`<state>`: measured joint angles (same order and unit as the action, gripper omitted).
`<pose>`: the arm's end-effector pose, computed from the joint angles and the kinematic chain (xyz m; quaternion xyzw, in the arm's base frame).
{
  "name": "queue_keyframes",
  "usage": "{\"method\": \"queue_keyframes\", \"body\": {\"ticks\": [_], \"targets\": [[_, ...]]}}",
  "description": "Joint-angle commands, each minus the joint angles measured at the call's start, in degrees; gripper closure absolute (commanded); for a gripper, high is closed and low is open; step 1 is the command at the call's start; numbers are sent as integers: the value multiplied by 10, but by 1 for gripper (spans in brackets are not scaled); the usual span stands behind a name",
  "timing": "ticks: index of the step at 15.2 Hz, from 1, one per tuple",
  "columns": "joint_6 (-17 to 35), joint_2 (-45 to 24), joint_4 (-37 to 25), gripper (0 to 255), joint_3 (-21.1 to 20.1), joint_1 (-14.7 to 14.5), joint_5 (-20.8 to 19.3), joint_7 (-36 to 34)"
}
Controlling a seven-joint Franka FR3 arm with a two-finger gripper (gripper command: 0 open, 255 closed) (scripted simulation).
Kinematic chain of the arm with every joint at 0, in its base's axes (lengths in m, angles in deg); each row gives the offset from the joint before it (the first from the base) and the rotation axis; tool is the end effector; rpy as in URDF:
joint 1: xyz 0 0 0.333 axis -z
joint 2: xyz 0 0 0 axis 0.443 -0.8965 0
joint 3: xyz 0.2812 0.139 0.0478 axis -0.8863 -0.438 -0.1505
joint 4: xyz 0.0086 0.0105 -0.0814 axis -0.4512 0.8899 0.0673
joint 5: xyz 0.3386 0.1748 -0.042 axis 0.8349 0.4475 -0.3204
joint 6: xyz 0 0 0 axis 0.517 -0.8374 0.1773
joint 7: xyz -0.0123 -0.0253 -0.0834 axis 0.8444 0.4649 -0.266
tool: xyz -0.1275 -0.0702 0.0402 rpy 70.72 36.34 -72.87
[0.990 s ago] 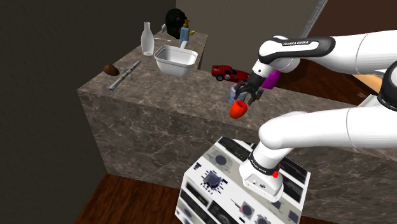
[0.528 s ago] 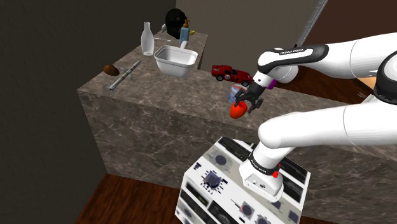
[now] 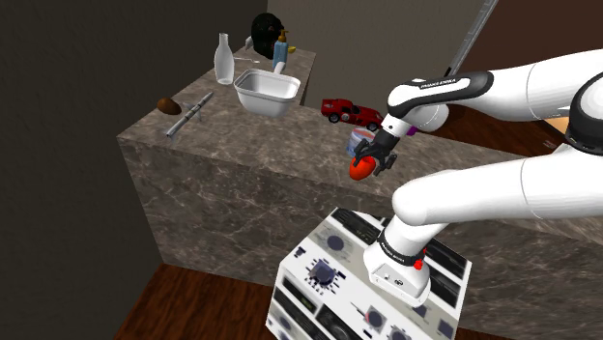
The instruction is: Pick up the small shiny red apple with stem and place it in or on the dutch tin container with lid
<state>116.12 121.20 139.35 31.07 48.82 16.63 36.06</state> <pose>0.2073 -0.1809 0.2963 -0.8948 0.4063 0.0355 0.1818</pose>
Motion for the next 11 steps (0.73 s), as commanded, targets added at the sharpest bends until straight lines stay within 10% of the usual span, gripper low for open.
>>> {"method": "queue_keyframes", "body": {"ticks": [1,2,3,11], "targets": [[0,0,0,0,0,0,0,0],[0,0,0,0,0,0,0,0],[0,0,0,255,0,0,0,0],[0,0,0,255,0,0,0,0]]}}
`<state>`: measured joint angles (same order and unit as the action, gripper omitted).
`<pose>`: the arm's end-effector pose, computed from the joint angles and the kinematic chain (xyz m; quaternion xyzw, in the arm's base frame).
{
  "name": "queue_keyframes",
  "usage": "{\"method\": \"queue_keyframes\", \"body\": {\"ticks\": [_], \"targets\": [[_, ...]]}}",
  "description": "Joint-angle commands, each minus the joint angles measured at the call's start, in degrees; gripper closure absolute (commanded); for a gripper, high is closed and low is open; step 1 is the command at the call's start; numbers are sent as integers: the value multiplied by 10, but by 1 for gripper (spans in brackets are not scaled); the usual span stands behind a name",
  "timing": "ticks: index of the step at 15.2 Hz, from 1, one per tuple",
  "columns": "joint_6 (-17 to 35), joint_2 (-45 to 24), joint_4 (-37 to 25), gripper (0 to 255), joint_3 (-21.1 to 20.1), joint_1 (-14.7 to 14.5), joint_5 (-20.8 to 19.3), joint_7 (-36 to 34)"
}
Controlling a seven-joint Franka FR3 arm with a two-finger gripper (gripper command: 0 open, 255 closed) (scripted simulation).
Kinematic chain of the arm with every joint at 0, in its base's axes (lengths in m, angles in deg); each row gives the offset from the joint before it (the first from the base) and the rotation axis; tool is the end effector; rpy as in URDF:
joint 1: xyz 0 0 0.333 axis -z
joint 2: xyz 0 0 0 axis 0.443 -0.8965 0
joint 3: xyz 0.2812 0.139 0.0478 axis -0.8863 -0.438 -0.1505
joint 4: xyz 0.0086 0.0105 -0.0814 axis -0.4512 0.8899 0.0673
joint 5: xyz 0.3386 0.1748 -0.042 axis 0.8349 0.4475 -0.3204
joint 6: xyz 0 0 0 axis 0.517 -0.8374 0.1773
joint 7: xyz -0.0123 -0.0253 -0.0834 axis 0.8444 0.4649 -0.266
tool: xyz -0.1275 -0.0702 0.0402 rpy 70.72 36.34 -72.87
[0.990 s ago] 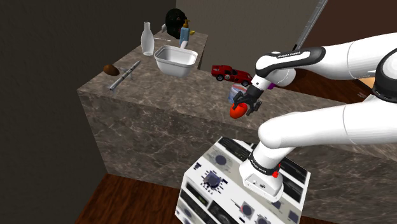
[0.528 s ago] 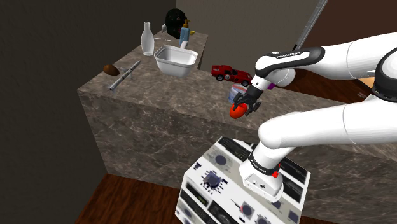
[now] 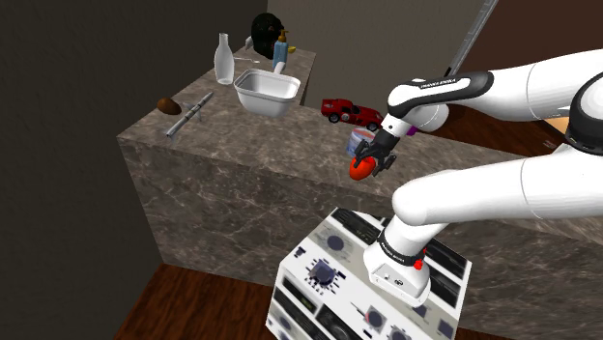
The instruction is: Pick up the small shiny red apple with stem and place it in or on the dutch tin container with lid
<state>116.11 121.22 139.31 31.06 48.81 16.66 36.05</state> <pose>0.2075 -0.1811 0.2967 -0.8948 0.4063 0.0351 0.1819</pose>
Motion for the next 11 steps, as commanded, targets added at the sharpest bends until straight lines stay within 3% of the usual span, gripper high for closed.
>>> {"method": "queue_keyframes", "body": {"ticks": [1,11], "targets": [[0,0,0,255,0,0,0,0],[-98,54,-48,255,-26,7,2,-30]]}}
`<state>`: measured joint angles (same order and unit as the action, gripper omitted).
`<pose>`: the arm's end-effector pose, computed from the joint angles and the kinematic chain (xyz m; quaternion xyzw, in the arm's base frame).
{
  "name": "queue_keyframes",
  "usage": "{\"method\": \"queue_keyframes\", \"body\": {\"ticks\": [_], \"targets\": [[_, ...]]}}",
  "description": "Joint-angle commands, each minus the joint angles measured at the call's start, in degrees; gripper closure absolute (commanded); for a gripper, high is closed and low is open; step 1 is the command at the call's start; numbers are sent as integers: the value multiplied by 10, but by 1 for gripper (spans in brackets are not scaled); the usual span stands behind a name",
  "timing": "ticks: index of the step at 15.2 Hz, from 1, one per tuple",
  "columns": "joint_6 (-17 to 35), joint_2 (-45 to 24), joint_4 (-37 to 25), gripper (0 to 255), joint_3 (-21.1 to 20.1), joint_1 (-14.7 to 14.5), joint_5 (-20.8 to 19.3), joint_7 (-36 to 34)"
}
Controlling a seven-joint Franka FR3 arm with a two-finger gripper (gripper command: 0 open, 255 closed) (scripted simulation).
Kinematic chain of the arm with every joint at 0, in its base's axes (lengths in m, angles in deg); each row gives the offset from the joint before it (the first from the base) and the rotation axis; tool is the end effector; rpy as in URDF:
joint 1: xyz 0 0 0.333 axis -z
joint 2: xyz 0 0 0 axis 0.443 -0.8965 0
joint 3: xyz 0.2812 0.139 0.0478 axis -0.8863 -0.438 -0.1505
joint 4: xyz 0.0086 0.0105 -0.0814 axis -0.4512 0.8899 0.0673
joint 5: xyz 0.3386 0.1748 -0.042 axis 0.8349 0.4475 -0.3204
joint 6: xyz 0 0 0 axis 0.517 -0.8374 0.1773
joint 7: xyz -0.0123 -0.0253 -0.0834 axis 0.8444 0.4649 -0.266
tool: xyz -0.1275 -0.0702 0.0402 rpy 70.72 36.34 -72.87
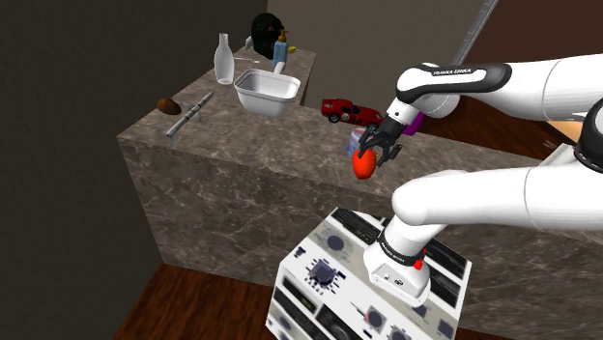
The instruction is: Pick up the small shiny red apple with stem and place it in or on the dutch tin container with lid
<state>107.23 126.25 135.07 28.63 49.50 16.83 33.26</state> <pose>0.2066 -0.1802 0.3428 -0.8948 0.4063 0.0350 0.1816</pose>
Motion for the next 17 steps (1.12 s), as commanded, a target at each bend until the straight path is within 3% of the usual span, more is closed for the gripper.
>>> {"method": "queue_keyframes", "body": {"ticks": [1,17], "targets": [[-18,7,-11,255,-4,0,1,-5],[-148,41,-114,255,-34,-6,17,-42]]}}
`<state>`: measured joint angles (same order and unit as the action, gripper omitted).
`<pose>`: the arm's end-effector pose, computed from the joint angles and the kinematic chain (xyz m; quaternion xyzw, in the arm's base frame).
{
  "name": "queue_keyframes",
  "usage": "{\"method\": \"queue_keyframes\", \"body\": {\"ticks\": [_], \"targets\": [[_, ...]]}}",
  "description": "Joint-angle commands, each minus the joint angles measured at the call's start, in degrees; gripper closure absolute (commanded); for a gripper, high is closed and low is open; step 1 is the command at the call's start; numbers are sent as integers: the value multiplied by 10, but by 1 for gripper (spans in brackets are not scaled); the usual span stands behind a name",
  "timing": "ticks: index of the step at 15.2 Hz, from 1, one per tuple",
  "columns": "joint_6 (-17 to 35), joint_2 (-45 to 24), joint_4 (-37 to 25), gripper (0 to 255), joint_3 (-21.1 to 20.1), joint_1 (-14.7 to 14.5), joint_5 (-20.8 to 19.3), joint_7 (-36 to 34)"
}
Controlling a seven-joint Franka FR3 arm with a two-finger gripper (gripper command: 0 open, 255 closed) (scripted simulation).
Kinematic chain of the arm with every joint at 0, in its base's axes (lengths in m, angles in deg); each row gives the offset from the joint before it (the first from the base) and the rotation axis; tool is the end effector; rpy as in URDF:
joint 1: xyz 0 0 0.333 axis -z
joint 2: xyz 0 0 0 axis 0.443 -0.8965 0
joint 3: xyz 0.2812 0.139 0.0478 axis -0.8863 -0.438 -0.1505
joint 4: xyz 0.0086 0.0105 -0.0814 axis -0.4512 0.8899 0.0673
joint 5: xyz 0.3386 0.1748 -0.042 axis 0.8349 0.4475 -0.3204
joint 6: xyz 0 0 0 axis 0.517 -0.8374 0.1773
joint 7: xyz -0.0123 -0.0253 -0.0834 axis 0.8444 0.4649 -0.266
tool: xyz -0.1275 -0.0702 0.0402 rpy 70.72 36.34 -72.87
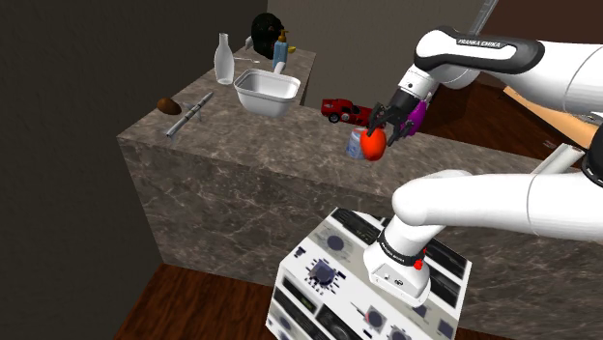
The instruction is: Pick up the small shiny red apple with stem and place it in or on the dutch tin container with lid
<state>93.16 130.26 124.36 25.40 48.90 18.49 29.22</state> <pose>0.2062 -0.1797 0.4302 -0.8948 0.4063 0.0352 0.1817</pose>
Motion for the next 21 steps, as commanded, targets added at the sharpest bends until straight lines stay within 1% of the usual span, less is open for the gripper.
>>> {"method": "queue_keyframes", "body": {"ticks": [1,6,10,13,17,20,21], "targets": [[-15,2,-14,255,-3,-1,2,-4],[-47,2,-47,255,-9,-5,7,-13],[-29,-95,-121,255,30,-25,4,23],[-23,-167,-182,255,60,-41,10,51],[-27,-265,-272,255,101,-61,29,94],[-39,-341,-345,255,131,-73,54,130],[-32,-342,-338,255,131,-72,55,132]]}}
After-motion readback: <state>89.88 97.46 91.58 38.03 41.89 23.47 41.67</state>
